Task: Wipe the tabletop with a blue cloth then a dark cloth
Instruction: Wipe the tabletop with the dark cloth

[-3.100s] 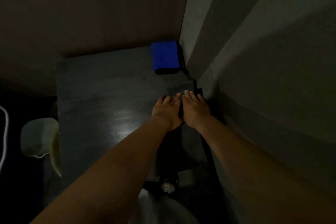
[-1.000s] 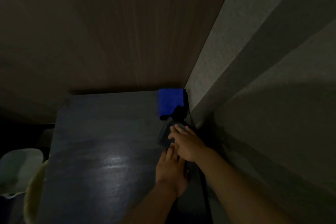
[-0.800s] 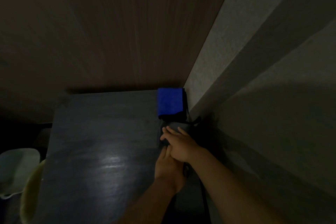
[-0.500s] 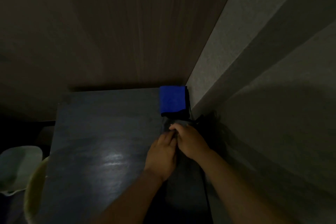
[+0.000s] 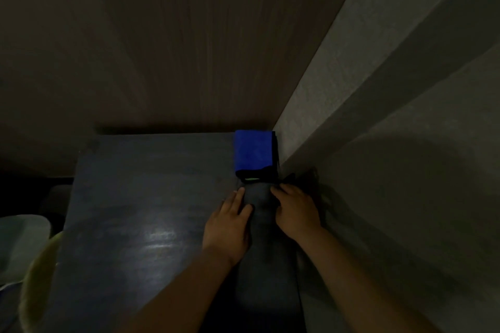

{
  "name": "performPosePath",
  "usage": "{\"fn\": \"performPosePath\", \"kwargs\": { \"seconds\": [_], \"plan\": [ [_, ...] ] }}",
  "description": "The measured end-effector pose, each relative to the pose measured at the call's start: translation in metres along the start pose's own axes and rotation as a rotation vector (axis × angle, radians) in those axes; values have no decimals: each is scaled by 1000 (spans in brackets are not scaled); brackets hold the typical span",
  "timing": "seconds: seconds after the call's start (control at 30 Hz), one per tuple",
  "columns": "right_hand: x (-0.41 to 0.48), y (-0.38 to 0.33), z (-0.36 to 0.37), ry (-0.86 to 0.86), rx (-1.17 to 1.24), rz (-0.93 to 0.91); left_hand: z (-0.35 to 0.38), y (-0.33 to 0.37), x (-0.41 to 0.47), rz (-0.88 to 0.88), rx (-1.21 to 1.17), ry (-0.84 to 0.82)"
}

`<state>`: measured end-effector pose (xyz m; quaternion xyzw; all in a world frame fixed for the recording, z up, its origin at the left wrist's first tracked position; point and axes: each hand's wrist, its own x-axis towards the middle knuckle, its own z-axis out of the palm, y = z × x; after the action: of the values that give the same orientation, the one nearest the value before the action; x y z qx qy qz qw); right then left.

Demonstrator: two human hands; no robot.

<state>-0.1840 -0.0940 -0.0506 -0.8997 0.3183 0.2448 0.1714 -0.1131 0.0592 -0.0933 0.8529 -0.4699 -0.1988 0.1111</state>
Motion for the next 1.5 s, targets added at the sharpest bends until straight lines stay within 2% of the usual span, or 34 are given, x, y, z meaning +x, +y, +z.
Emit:
{"fn": "performPosePath", "kwargs": {
  "seconds": [0.23,0.37,0.43,0.7,0.83,0.97,1.17,1.5],
  "plan": [
    [11,-5,-8,18,-18,35,-2,5,-2,-11,-82,73],
    [11,-8,-5,181,196,238,-5,4,10,-143,-281,161],
    [13,-8,-1,181,320,345,-10,4,18,-234,-408,211],
    [18,-7,10,103,408,439,-19,-3,45,-491,-529,193],
    [18,-2,10,107,432,474,-17,1,54,-539,-524,147],
    [15,7,4,140,398,500,-14,12,57,-569,-631,120],
    [5,5,-13,287,442,437,-28,24,48,-634,-903,219],
    [43,-63,-62,536,464,141,-104,-24,87,-622,-936,581]
  ]
}}
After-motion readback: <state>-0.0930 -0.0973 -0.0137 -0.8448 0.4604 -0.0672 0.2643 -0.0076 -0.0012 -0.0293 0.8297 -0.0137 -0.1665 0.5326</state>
